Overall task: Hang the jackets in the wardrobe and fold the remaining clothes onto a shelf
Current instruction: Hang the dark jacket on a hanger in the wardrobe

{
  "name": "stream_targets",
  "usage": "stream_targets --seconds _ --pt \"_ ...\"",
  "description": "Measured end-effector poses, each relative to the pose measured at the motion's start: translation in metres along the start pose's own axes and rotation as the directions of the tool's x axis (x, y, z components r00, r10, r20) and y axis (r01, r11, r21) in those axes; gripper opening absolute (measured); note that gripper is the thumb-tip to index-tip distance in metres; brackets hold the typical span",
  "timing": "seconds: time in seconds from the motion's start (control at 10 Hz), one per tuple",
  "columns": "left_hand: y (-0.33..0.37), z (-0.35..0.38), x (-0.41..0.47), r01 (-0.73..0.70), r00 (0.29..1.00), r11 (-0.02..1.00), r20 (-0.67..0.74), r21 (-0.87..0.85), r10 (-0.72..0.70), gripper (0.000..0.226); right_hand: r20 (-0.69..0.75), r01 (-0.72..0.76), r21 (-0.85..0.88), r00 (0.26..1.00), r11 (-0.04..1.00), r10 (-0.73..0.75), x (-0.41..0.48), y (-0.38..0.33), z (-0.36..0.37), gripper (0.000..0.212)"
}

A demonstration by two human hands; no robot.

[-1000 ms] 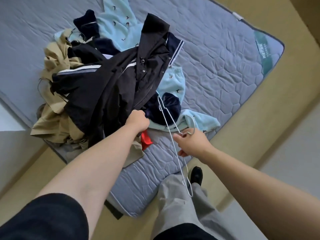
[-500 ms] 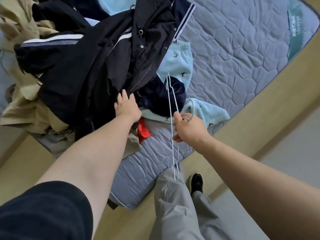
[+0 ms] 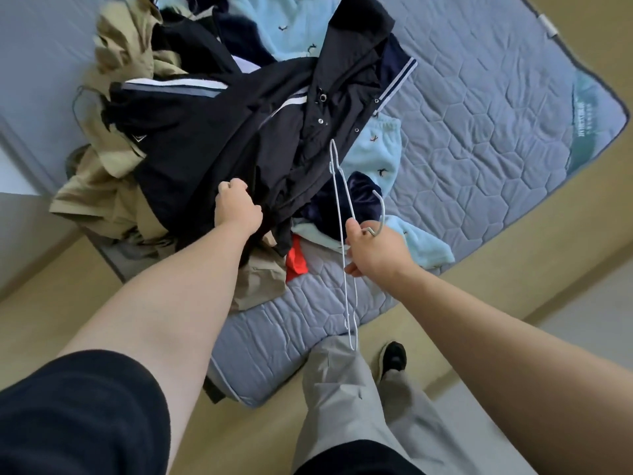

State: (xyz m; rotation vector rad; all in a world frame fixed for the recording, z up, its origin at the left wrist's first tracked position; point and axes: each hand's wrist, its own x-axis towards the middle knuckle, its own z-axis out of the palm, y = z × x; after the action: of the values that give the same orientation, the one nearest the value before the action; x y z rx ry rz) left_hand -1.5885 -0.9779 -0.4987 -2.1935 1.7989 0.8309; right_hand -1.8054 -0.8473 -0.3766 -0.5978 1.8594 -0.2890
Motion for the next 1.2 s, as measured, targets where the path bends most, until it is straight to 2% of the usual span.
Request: stream_targets --seconds 0.1,0.2,0.3,0.4,0.5,0.6,0.7,0.8,0.9,1.0,1.1,1.2 --pt "-0.003 0.019 0.012 0.089 0.993 0.995 0.068 0.053 -0.092 0.072 0.041 0.012 -0.018 0.999 1.000 -0.011 0.013 0.002 0.015 0.041" --pt "-0.001 0.039 0.020 0.125 0.982 0.986 0.131 0.113 -0.139 0.050 0.066 0.015 -0.014 0.998 1.000 -0.014 0.022 0.007 0.029 0.036" --pt "0.003 0.048 0.022 0.146 0.987 0.983 0.057 0.108 -0.153 0.025 0.064 0.015 -0.027 0.998 1.000 -0.013 0.024 0.012 0.033 0.037" --pt "0.004 0.043 0.014 0.188 0.982 0.981 0.016 0.039 -0.189 0.024 0.064 0.008 -0.051 0.998 0.999 -0.005 0.019 0.014 0.030 0.042" --pt "0.009 0.013 -0.015 0.308 0.943 0.887 -0.013 -0.345 -0.332 0.032 0.054 0.010 -0.068 0.999 0.998 -0.007 0.006 0.010 0.025 0.043" --pt "0.007 -0.007 -0.043 0.268 0.943 0.828 -0.041 -0.493 -0.329 0.033 0.040 0.028 -0.029 0.999 0.999 -0.027 -0.013 0.001 0.020 0.048" --pt "0.011 -0.036 -0.078 0.195 0.954 0.712 -0.039 -0.675 -0.298 0.031 0.054 0.096 -0.031 0.994 0.995 -0.095 -0.039 -0.013 0.016 0.045" --pt "0.023 -0.078 -0.122 0.120 0.986 0.580 0.029 -0.806 -0.164 0.049 0.049 0.140 -0.049 0.989 0.989 -0.138 -0.062 -0.025 0.005 0.041" --pt "0.031 -0.113 -0.159 -0.008 0.999 0.713 -0.037 -0.701 -0.024 0.053 0.042 0.177 -0.084 0.984 0.981 -0.174 -0.084 -0.034 -0.009 0.038" --pt "0.051 -0.146 -0.203 -0.198 0.963 0.839 -0.259 -0.507 0.071 0.028 0.080 0.286 -0.266 0.958 0.921 -0.274 -0.106 -0.033 -0.022 0.029" --pt "0.079 -0.173 -0.254 -0.352 0.894 0.842 -0.414 -0.408 0.173 0.021 0.062 0.378 -0.356 0.922 0.855 -0.382 -0.128 -0.026 -0.034 0.029" --pt "0.097 -0.187 -0.304 -0.447 0.836 0.813 -0.498 -0.372 0.232 0.016 0.002 0.401 -0.260 0.910 0.878 -0.415 -0.145 -0.014 -0.046 0.030"
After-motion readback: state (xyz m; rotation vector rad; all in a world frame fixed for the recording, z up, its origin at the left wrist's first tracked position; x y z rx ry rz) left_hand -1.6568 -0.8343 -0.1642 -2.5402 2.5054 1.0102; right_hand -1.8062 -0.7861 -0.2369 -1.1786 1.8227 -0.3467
